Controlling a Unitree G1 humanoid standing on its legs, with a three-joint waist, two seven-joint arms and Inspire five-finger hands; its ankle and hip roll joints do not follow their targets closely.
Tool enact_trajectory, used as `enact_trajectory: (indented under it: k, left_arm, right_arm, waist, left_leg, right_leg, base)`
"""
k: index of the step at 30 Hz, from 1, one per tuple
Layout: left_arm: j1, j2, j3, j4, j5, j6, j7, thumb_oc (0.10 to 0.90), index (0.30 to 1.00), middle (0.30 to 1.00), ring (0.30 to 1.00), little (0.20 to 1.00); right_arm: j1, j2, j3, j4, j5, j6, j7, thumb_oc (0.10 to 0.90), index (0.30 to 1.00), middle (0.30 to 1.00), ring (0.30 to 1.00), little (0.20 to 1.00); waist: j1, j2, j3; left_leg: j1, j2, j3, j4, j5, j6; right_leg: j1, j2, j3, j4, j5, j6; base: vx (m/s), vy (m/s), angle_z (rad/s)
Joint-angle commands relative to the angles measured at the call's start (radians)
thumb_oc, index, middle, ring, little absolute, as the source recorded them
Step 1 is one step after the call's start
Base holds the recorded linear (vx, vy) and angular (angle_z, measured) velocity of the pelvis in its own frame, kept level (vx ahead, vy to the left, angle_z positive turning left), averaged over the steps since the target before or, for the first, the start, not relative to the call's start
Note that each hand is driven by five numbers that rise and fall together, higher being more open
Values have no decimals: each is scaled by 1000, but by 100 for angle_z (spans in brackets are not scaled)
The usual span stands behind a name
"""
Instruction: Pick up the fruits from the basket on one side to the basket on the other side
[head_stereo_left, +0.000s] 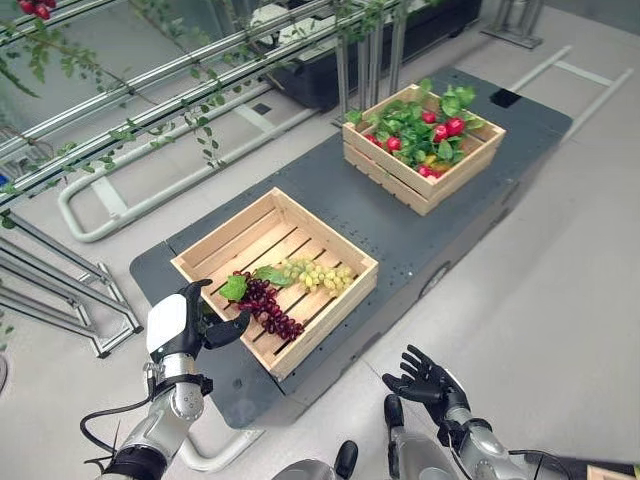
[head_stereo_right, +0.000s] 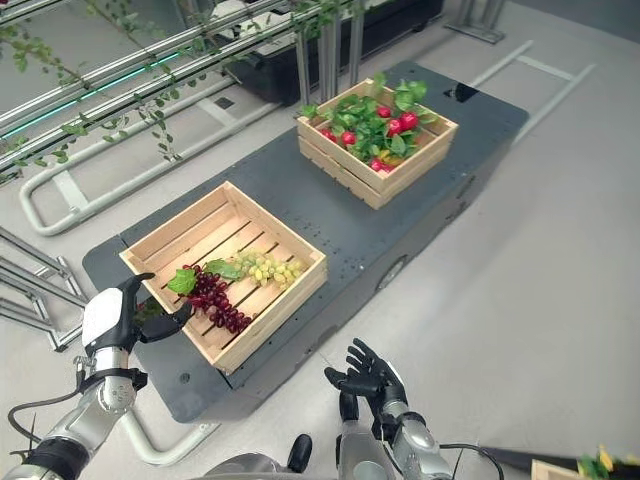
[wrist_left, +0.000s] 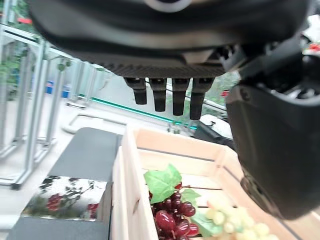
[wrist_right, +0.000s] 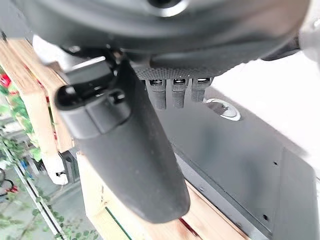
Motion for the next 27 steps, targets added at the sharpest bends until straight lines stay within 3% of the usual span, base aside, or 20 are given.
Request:
enact_trajectory:
  k: [1, 3, 4, 7, 9, 10, 12, 21, 27]
  left_arm:
    - [-91, 83, 56, -46, 62, -63, 54, 800, 900, 900, 900, 900]
    - [-164, 104, 6, -59, 82, -61, 37, 800, 900, 900, 900, 900]
    - [-239, 108, -40, -59, 88, -60, 37, 800, 900, 900, 900, 900]
    - [-364, 141, -111, -64, 90, -57, 40, 800, 900, 900, 900, 900]
    - [-452, 179, -165, -45, 96, -17, 15, 800, 900, 900, 900, 900]
    - [-489, 185, -190, -24, 106, -15, 17, 800, 900, 900, 900, 900]
    - [-529, 211, -213, 21, 147, -56, -1, 800, 900, 900, 900, 900]
    - [-664, 362, -399, -1, 353, -57, -129, 800, 900, 900, 900, 900]
    - [-734, 393, -475, 29, 439, -48, -178, 800, 900, 900, 900, 900]
  right_arm:
    - [6, -62, -45, -135, 32, -54, 22, 800, 900, 900, 900, 900]
    - [9, -98, -65, -152, 40, -68, 7, 800, 900, 900, 900, 900]
    - [-7, -123, -81, -143, 76, -101, 4, 800, 900, 900, 900, 900]
    - [-51, -152, -92, -124, 123, -170, 9, 800, 900, 900, 900, 900]
    - [-98, -160, -72, -106, 147, -181, -13, 800, 900, 900, 900, 900]
    - [-126, -157, -59, -97, 171, -180, -22, 800, 900, 900, 900, 900]
    - [-136, -162, -63, -86, 188, -154, 4, 800, 900, 900, 900, 900]
    - [-163, -205, -41, -104, 142, -132, 7, 800, 900, 900, 900, 900]
    - [-202, -234, -31, -111, 167, -143, -2, 800, 900, 900, 900, 900]
  waist:
    - [-32, -10, -47]
    - [-52, -12, -3]
    - [-76, -5, 32]
    - [-108, 17, 90]
    - [-109, 19, 105]
    - [-108, 21, 110]
    - [-108, 21, 114]
    - [-127, 24, 178]
    - [-125, 19, 218]
  left_leg:
    - [-87, 11, 120, 182, -62, -34]
    - [-243, 63, 254, 333, 70, -89]
    - [-287, 133, 351, 300, 120, -130]
    - [-304, 206, 431, 137, 192, -169]
    - [-290, 168, 407, 108, 107, -136]
    - [-288, 168, 403, 80, 100, -130]
    - [-273, 162, 395, 37, 94, -130]
    - [-282, 157, 399, 7, 83, -122]
    - [-328, 162, 422, 61, 75, -127]
  right_leg:
    - [65, -33, -36, -30, -29, 14]
    - [126, -59, -109, -49, -55, -5]
    - [138, -74, -158, -50, -73, -14]
    - [131, -91, -208, -31, -108, -16]
    - [91, -112, -200, -5, -118, -4]
    - [56, -116, -203, 2, -114, 1]
    - [32, -118, -222, 0, -105, 6]
    - [-7, -100, -208, -13, -99, 12]
    - [-41, -102, -225, 29, -112, 11]
  base:
    - [181, -65, 25]
    - [4, -21, 53]
    - [-117, 30, 102]
    - [-119, 115, 130]
    - [-69, 171, 63]
    - [-107, 143, 2]
    - [-31, 81, -17]
    - [-1, 38, -13]
    - [-41, 6, 3]
